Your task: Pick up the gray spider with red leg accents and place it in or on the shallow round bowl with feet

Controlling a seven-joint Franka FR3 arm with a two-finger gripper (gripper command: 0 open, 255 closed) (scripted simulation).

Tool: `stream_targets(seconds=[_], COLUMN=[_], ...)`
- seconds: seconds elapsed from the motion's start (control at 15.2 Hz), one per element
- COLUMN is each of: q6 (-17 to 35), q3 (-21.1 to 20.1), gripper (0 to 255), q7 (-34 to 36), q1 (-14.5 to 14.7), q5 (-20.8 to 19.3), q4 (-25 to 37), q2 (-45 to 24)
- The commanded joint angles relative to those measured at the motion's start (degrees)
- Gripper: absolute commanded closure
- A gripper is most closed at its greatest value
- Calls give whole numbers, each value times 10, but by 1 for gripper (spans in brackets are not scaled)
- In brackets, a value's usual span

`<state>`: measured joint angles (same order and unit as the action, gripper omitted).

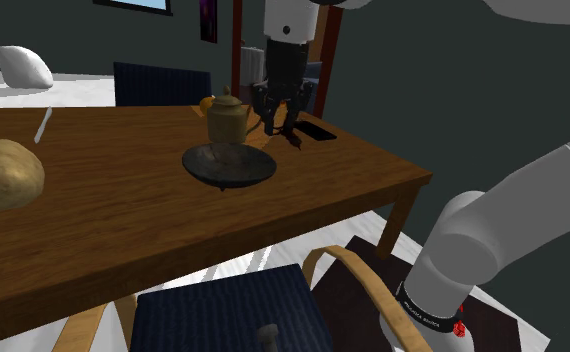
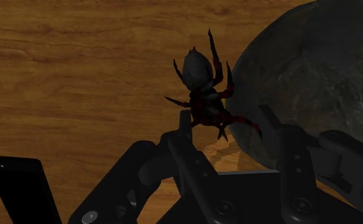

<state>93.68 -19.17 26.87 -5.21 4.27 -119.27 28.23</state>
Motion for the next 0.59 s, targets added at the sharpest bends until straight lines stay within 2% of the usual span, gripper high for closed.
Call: stream_targets(seconds=[0.0, 0.53], q6=[-15, -75], q3=[0, 2], gripper=[255, 255], q7=[1, 1], q1=[-1, -5], q5=[-1, -7], q4=[19, 97], q2=[-4, -22])
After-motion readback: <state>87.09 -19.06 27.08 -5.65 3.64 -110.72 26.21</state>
